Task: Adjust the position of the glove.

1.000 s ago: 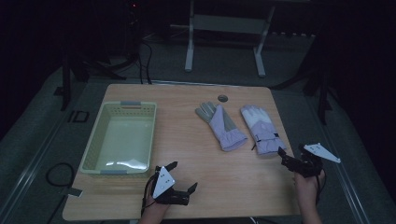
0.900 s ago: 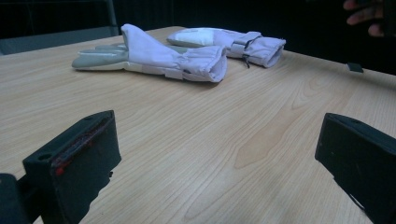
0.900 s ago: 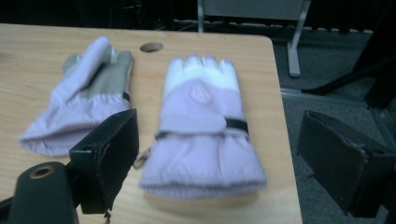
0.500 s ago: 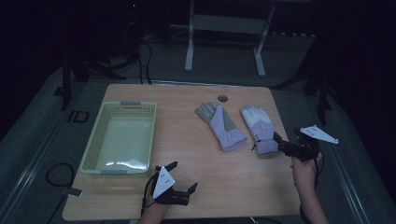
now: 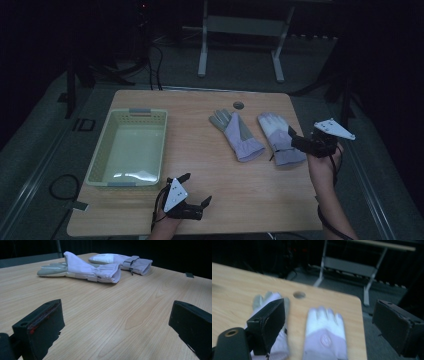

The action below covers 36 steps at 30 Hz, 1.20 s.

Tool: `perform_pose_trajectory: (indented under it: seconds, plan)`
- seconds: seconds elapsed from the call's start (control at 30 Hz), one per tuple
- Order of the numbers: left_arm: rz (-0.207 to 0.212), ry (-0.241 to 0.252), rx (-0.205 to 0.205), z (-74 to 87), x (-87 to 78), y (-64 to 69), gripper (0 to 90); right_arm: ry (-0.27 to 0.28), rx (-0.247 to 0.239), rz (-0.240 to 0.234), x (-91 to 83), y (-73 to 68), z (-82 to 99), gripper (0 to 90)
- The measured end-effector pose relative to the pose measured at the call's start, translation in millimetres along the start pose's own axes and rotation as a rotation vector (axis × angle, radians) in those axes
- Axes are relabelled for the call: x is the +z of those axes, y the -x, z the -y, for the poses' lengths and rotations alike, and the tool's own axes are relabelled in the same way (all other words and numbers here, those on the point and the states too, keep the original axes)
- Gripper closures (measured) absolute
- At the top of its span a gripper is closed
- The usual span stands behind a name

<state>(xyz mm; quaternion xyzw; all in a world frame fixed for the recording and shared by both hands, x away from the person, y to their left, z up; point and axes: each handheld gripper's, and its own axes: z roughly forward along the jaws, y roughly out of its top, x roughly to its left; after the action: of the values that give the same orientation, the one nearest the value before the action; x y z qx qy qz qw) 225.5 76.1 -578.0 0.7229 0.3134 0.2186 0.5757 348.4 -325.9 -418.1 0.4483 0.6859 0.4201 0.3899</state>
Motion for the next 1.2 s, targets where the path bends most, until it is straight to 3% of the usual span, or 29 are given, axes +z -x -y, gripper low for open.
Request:
perform_pose_trajectory:
  seconds: [0.03,0.1,0.2,0.33,0.47,0.8,0.9,1.2]
  plan:
    - [0.0,0.001,0.001,0.1,-0.1,-0.1,0.0,0.014,0.003,-0.012,0.0,-1.5,-2.1,12.2]
    - [0.001,0.002,0.003,0.1,-0.2,0.0,0.0,-0.019,0.008,-0.046,4.0,-4.2,-7.0,13.5]
    - [0.0,0.002,0.004,0.1,-0.2,0.1,0.0,-0.019,0.013,-0.086,7.6,-7.2,-11.3,14.2]
    - [-0.002,0.001,0.004,-0.1,0.1,0.3,0.0,-0.089,0.067,-0.193,23.4,-16.7,-23.0,14.6]
    - [-0.001,0.002,0.004,0.0,0.0,0.3,0.0,-0.14,0.057,-0.253,40.9,-27.5,-28.2,11.6]
    - [0.006,0.003,0.002,0.1,-0.3,0.0,0.0,-0.169,0.04,-0.27,68.5,-44.8,-32.2,13.0]
    - [0.008,0.002,0.0,0.0,-0.3,-0.1,0.0,-0.213,0.036,-0.322,93.2,-53.4,-29.1,16.3]
    - [0.012,0.006,-0.005,0.2,-0.2,-0.4,0.0,-0.291,0.004,-0.355,132.6,-71.3,-13.9,21.7]
